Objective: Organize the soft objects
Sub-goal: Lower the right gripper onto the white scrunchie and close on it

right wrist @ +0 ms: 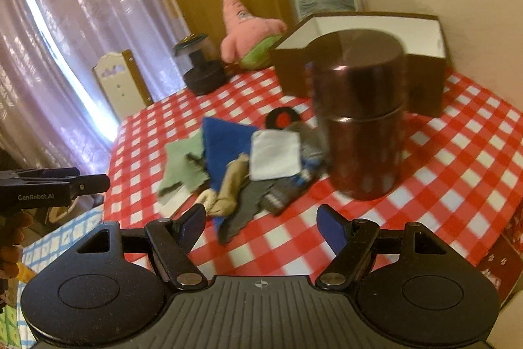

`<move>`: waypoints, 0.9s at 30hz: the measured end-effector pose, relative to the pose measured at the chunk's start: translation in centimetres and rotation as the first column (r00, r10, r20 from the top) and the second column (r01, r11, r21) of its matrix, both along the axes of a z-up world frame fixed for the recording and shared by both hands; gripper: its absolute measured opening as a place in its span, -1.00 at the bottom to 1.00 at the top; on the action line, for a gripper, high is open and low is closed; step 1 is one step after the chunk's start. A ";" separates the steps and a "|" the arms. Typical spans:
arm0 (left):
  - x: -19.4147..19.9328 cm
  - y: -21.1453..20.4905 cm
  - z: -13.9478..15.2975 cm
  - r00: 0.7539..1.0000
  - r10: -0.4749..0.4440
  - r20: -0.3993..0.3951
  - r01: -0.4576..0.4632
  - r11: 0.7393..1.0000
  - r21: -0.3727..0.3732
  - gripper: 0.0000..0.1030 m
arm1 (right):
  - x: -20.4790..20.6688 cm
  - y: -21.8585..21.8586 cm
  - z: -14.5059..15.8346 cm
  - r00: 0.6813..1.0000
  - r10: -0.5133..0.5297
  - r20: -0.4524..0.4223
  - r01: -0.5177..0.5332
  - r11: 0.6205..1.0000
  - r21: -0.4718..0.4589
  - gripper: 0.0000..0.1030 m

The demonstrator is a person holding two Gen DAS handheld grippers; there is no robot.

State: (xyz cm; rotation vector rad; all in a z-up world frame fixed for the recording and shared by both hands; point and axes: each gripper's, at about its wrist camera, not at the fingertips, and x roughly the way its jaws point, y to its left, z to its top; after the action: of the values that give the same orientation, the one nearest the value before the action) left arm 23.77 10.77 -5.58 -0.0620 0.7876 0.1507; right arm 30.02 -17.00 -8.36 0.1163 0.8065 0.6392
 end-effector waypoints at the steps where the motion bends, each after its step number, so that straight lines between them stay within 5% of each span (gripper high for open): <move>1: -0.3 0.3 -0.2 1.000 0.002 -0.004 -0.002 1.000 0.000 0.54 | -0.3 0.7 -0.1 1.000 0.005 0.000 -0.005 1.000 -0.001 0.46; 10: -1.3 2.5 -2.1 0.998 0.024 -0.053 -0.025 1.000 -0.016 0.48 | -1.8 6.7 -1.6 0.996 0.085 -0.001 -0.085 0.996 -0.037 0.46; 20: 0.7 3.1 -4.0 0.996 0.058 -0.074 -0.059 0.998 -0.016 0.47 | 0.5 10.9 -3.7 0.987 0.162 -0.004 -0.162 0.983 -0.083 0.07; 27: 2.9 3.5 -5.9 0.994 0.050 -0.095 -0.053 0.998 -0.038 0.28 | 3.1 13.1 -5.6 0.980 0.199 -0.024 -0.200 0.974 -0.109 -0.07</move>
State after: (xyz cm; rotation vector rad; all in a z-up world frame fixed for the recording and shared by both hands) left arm 26.67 14.23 -11.43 -0.1142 0.8831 0.1875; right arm 33.11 -3.91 -14.00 -0.0632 0.8714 0.7819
